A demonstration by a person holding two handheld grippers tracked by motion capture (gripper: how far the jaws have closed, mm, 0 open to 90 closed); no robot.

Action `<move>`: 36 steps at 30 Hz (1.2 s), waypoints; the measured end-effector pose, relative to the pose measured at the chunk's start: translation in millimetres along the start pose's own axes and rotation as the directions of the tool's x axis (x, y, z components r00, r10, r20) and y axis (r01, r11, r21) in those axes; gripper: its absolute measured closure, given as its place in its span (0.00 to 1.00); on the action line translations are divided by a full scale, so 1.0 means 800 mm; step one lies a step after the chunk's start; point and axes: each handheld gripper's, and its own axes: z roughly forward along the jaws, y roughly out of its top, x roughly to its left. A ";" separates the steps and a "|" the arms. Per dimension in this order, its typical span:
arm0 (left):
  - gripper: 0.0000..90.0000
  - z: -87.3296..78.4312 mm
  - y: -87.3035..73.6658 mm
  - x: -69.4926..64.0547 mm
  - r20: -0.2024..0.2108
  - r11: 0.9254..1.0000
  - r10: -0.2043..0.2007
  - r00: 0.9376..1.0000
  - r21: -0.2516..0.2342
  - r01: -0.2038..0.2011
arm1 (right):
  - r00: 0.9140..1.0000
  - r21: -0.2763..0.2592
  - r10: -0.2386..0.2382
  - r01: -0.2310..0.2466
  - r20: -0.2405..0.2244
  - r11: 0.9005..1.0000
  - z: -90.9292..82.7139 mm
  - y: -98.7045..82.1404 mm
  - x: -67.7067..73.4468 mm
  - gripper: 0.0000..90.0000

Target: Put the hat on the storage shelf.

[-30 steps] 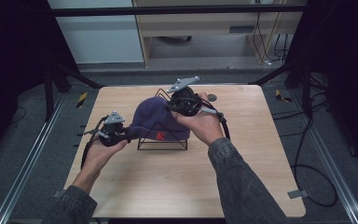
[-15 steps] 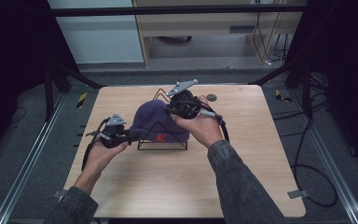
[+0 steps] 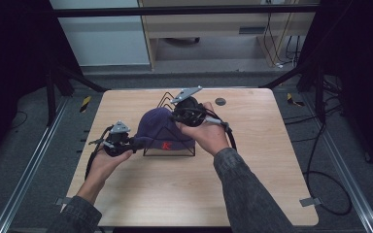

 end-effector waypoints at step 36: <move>0.07 -0.030 -0.078 0.016 -0.152 0.989 -0.147 0.977 -0.008 0.147 | 0.990 -0.053 0.097 -0.092 0.102 0.994 -0.072 -0.024 -0.018 0.28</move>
